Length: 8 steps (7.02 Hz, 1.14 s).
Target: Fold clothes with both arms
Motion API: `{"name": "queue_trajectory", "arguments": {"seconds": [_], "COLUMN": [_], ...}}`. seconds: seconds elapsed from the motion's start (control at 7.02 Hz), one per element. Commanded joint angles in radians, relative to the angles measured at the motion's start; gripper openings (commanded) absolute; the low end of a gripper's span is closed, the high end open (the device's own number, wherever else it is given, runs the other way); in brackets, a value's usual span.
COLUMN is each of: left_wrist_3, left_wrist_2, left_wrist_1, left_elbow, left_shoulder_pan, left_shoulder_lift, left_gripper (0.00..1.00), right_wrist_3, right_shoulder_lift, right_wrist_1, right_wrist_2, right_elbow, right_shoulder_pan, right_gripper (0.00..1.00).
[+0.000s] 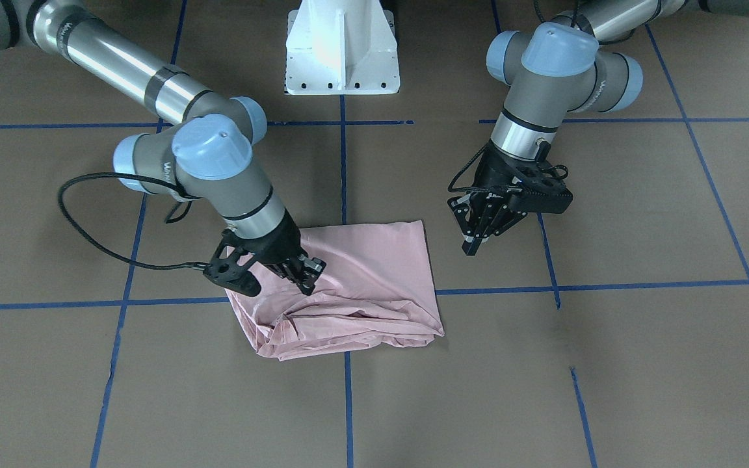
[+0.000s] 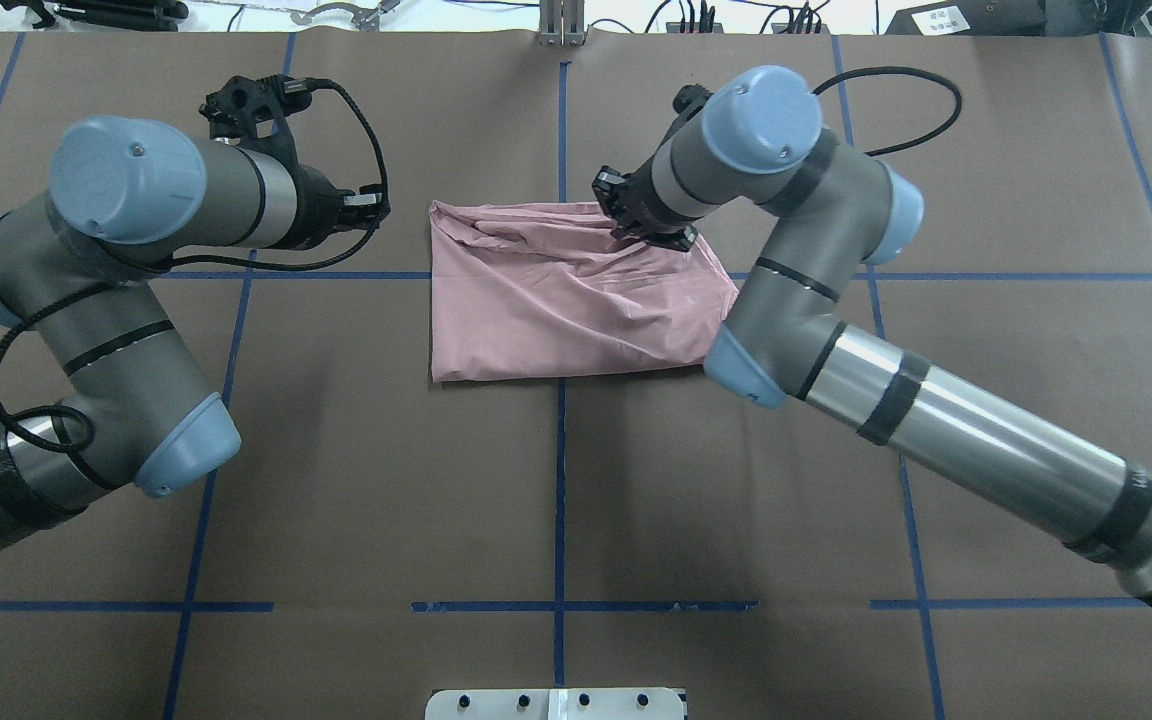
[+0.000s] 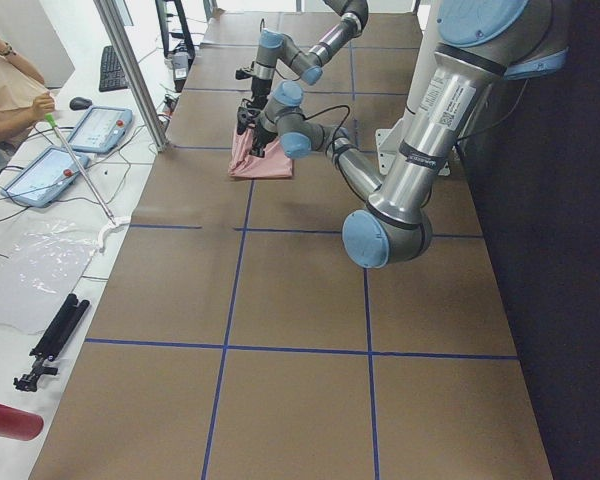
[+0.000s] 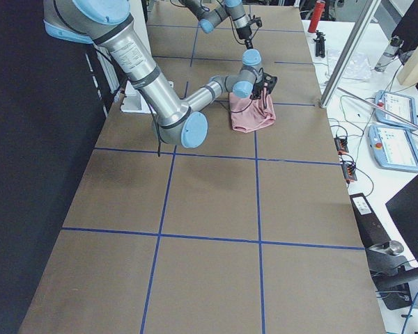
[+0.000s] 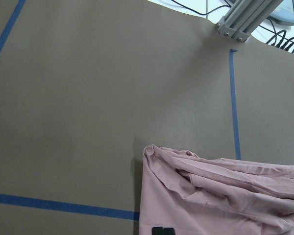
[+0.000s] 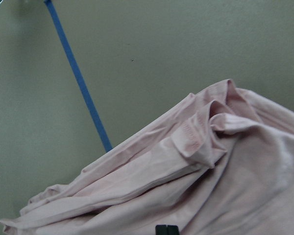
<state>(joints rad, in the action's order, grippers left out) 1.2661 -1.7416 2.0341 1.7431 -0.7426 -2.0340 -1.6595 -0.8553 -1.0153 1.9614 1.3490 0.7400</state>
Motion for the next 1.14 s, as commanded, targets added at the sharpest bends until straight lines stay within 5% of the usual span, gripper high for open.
{"name": "queue_trajectory", "arguments": {"seconds": [0.0,0.14,0.28,0.43,0.57,0.71,1.0], "left_wrist_3": [-0.203,-0.344,-0.511,-0.666,-0.82,-0.931,-1.076], "left_wrist_2": [-0.099,-0.18,-0.256,-0.321,-0.367,-0.375,-0.491], "left_wrist_1": [0.0,-0.002,-0.002,-0.002,-0.002,0.0,-0.043], "left_elbow": [0.076,0.122,0.136,0.139,0.166,0.199,0.188], "left_shoulder_pan": [-0.102,-0.166,-0.249,-0.338,-0.416,-0.481,-0.62], "left_shoulder_lift": [0.114,0.202,0.269,0.335,0.421,0.502,0.581], "left_gripper": [0.0,0.0,0.0,0.0,0.51,1.0,1.0], "right_wrist_3": [0.168,0.298,0.472,0.665,0.836,1.042,1.516], "right_shoulder_lift": [-0.195,-0.293,-0.397,-0.497,-0.574,-0.638,-0.668], "right_wrist_1": [-0.002,-0.002,-0.002,-0.002,-0.003,-0.029,-0.309], "right_wrist_2": [0.196,0.305,0.353,0.353,0.355,0.369,0.372], "right_elbow": [0.143,0.189,0.215,0.216,0.213,0.206,0.219], "right_shoulder_pan": [0.172,0.287,0.368,0.44,0.522,0.614,0.792], "right_gripper": [0.0,0.0,0.13,0.84,1.0,1.0,1.0]}}
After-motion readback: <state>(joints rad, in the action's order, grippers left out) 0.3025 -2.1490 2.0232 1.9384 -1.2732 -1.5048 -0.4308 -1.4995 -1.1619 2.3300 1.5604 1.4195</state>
